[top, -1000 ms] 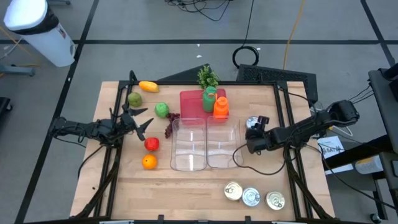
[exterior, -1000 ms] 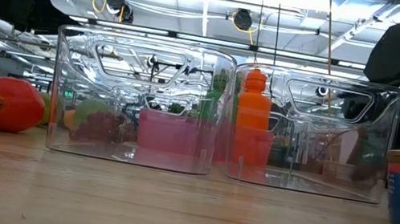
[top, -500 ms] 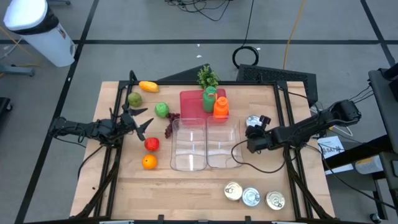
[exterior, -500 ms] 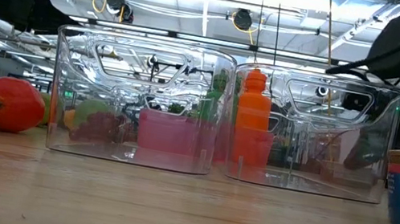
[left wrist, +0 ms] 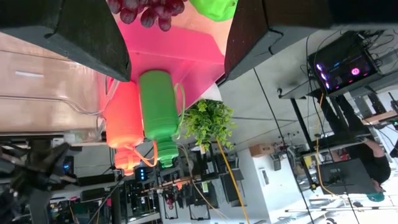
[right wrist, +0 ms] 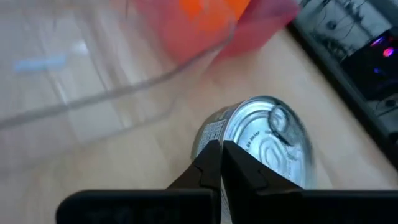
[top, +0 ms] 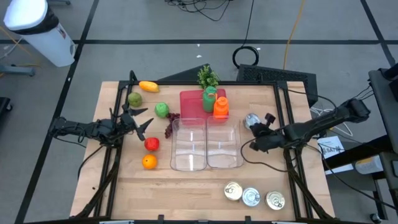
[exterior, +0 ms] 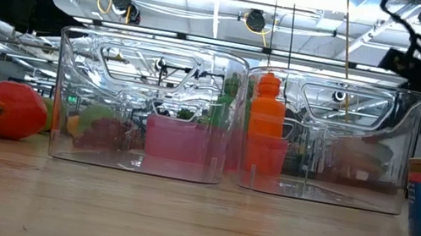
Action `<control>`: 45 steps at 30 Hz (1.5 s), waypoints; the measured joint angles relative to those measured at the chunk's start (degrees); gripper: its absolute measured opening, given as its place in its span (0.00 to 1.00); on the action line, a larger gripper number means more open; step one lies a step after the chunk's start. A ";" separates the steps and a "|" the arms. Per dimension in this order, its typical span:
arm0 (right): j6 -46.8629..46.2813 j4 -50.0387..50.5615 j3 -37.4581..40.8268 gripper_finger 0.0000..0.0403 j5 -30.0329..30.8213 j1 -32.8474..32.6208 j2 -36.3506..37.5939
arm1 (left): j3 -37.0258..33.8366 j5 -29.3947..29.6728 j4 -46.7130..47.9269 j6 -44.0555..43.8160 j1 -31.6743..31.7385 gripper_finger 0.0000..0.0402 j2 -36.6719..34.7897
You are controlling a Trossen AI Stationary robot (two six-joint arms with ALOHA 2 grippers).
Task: Pick & Place Food Item
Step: Put the top green tuna can into the right transparent bin, then put the right blue and pink tuna can into the right transparent bin
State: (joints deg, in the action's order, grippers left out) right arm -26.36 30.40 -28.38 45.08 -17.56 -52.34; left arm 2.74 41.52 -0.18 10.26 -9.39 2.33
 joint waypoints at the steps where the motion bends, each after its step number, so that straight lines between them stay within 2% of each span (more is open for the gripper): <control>1: 0.32 -0.11 0.00 0.00 0.81 -0.16 1.18 | 0.00 0.00 0.00 0.00 0.00 0.68 0.01; 8: 5.20 -5.06 -0.02 0.00 4.62 -0.88 6.97 | 0.00 0.01 0.00 0.00 -0.01 0.68 0.01; 14: 16.83 -19.84 -0.76 0.00 6.05 -3.30 6.47 | 0.00 0.00 0.00 0.01 -0.02 0.68 0.00; 17: 21.01 -23.67 -2.90 0.00 6.23 -4.81 4.95 | 0.00 0.00 -0.01 0.00 -0.01 0.68 0.01; 21: 25.79 -27.87 -6.75 0.00 6.06 -6.85 0.37 | 0.00 0.00 0.00 0.00 -0.02 0.68 0.00; 26: 30.48 -29.80 -12.86 0.00 5.62 -8.12 -9.45 | 0.00 0.01 0.00 0.00 0.00 0.68 0.01; 32: 31.81 -29.78 -18.20 0.00 1.07 -7.50 -22.25 | 0.00 0.01 -0.02 0.00 -0.01 0.68 0.00; 39: 30.43 -29.80 -18.97 0.00 1.19 -5.69 -32.41 | 0.00 0.02 -0.02 0.02 0.00 0.68 0.00; 45: 30.09 -29.73 -18.97 0.00 0.49 -3.86 -35.73 | 0.00 0.02 -0.02 0.00 -0.02 0.68 0.00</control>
State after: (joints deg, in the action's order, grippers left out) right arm 3.73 0.68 -47.35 45.57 -21.42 -88.07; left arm 2.74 41.54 -0.21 10.26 -9.40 2.33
